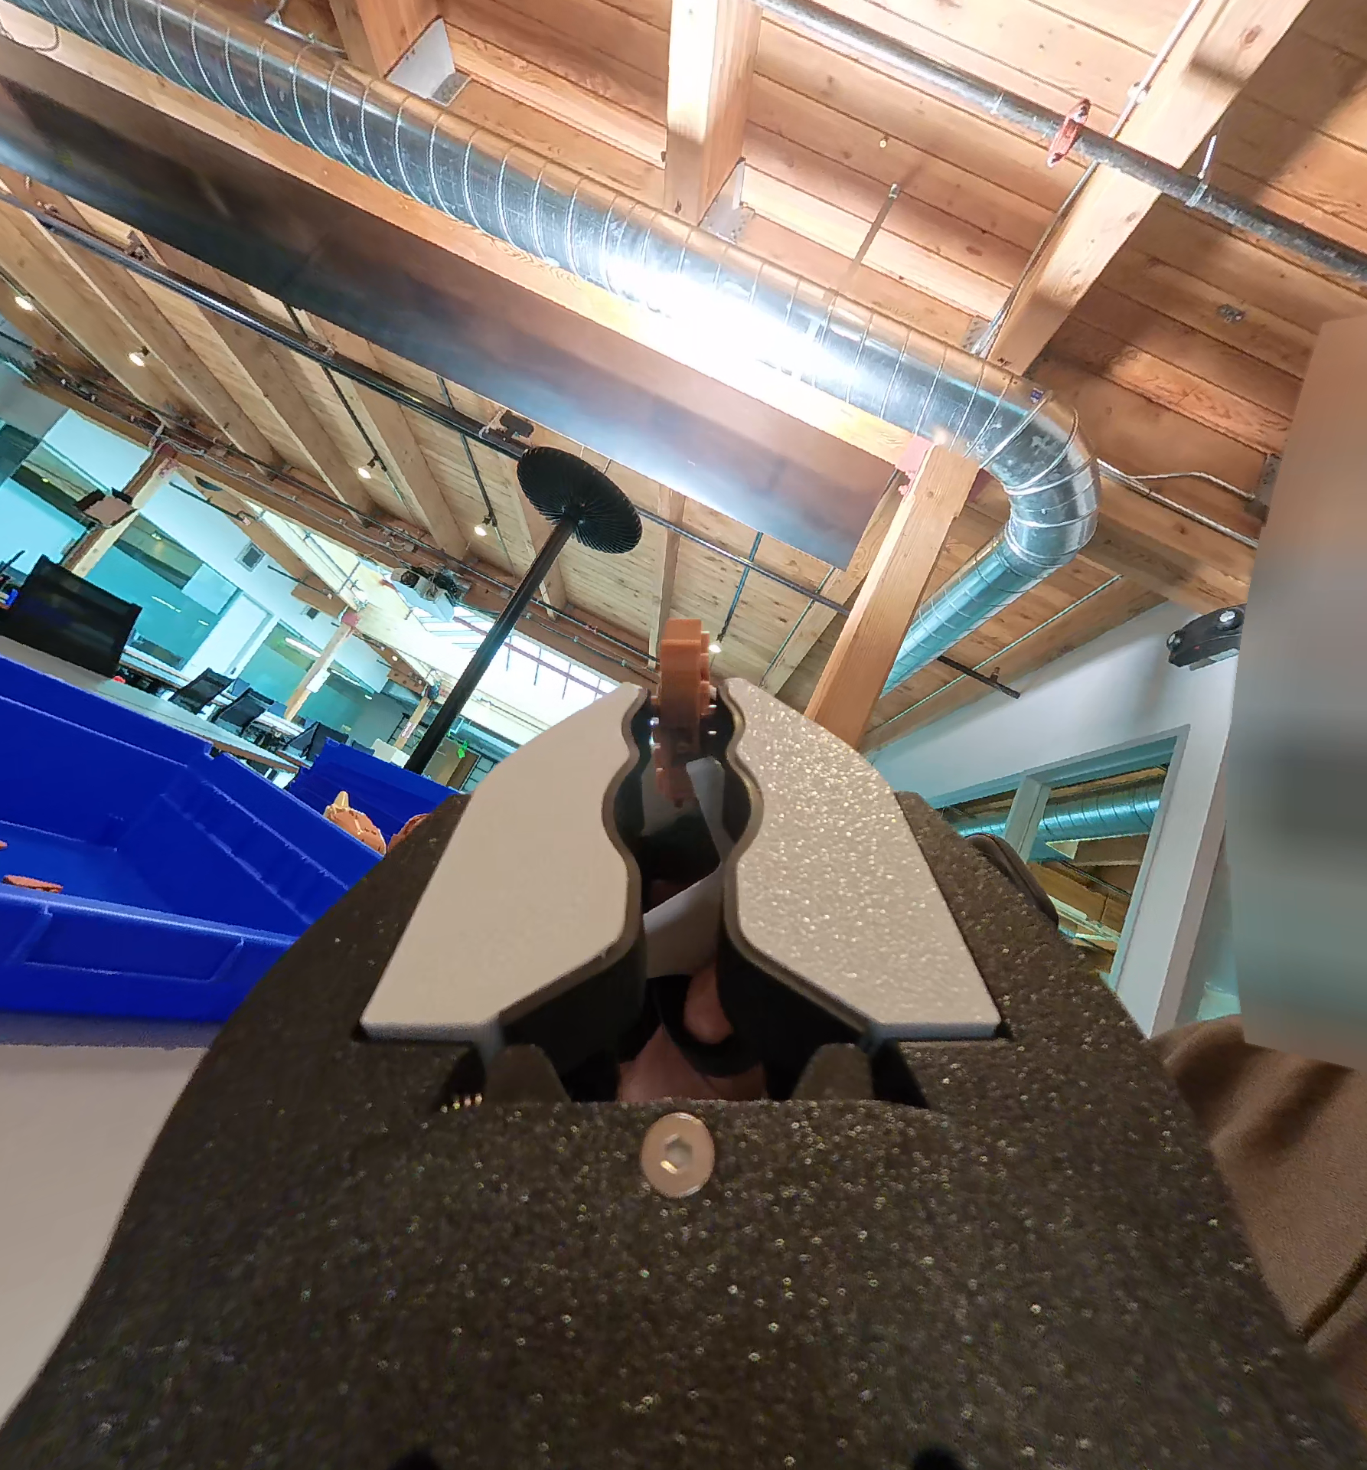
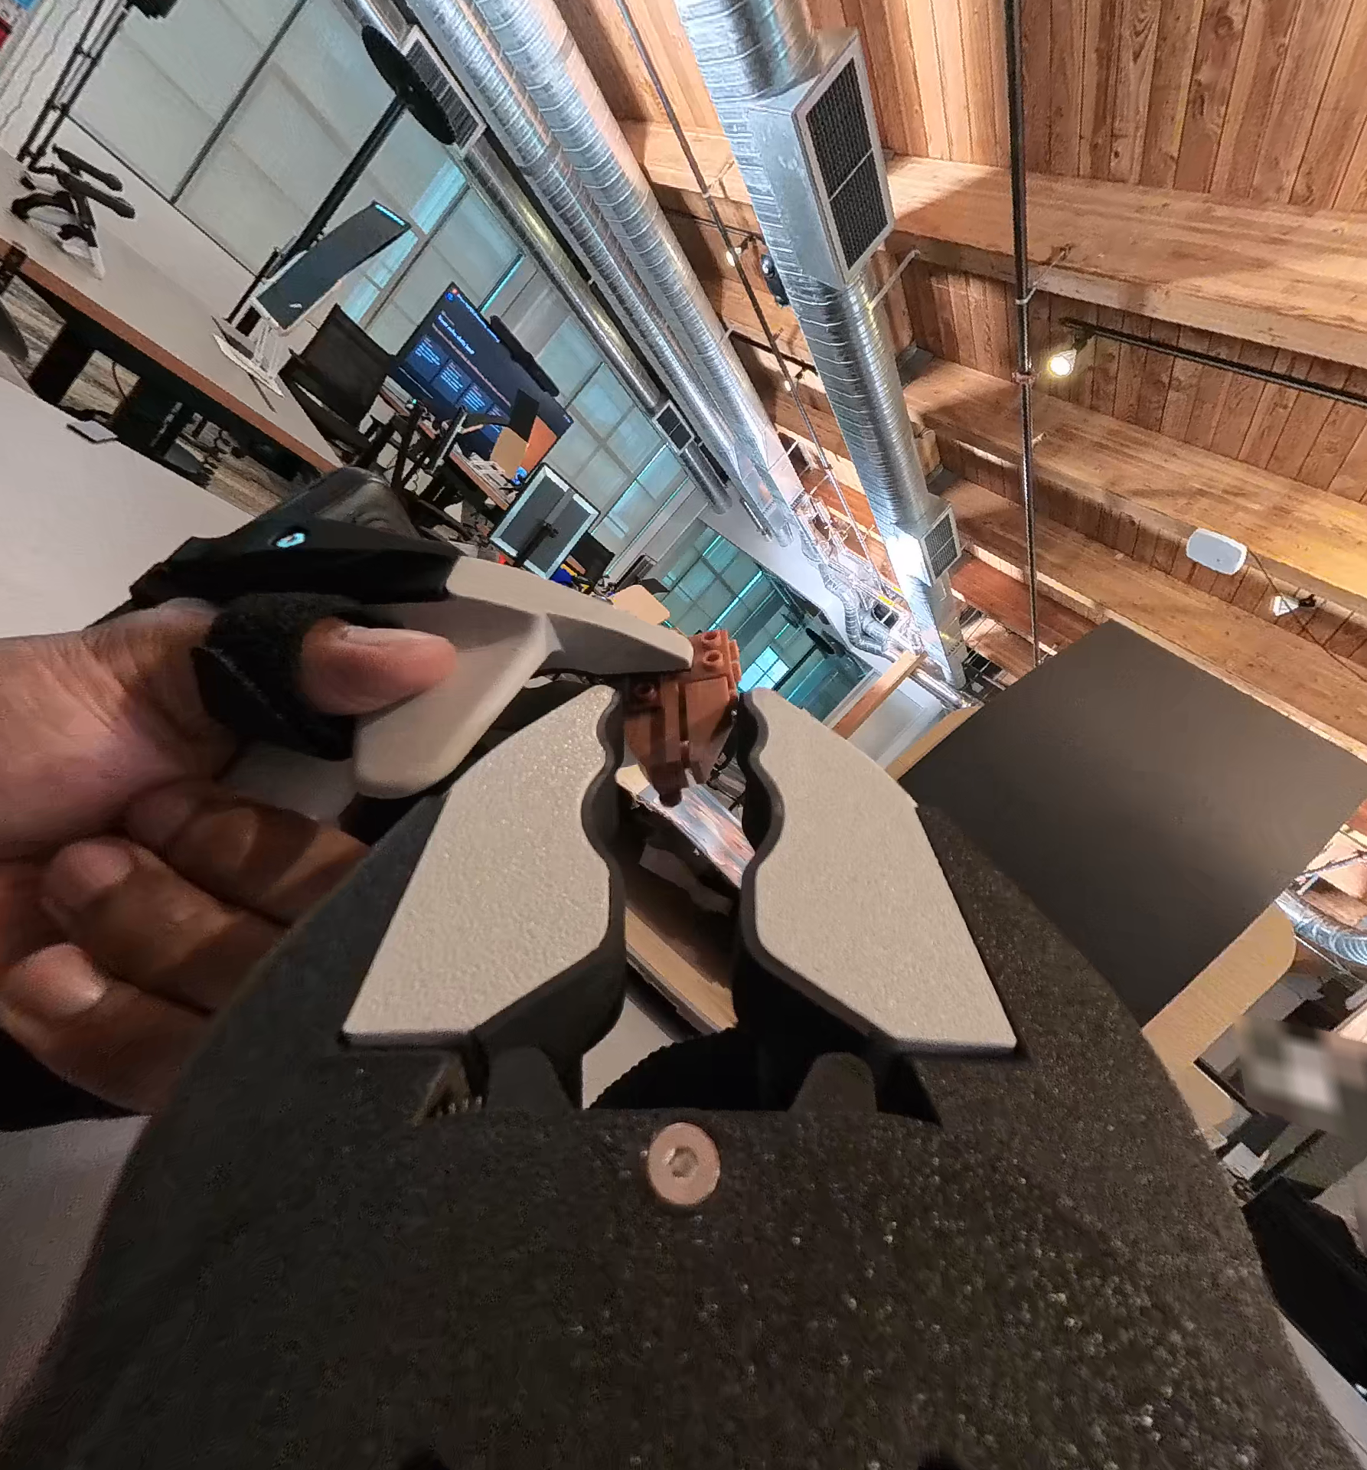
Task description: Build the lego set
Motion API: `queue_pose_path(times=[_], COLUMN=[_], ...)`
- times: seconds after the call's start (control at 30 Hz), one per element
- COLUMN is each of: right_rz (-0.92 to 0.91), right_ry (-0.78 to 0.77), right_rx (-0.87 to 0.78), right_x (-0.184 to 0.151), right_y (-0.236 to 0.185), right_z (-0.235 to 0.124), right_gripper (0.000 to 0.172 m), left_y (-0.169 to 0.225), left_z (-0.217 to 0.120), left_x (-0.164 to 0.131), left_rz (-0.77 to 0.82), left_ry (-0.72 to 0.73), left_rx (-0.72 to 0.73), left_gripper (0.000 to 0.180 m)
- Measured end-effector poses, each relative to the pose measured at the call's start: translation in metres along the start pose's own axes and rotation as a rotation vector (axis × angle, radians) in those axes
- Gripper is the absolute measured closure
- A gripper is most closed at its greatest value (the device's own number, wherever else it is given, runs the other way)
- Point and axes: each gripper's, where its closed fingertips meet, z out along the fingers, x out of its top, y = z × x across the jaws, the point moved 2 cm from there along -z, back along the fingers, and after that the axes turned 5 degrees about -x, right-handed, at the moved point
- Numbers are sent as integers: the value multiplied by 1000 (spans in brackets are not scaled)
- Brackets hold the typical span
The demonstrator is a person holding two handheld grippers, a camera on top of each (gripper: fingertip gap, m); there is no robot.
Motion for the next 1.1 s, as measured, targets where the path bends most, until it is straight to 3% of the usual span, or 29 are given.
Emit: queue_pose_path(times=[1.1], right_rz=[-92], right_ry=[47], right_rx=[-22], right_x=[18], right_y=[-5], right_z=[2], right_gripper=[142], left_y=[15], left_z=[-1], left_x=[8], left_rz=[14], left_ry=[134], left_rx=[-107], left_gripper=[166])
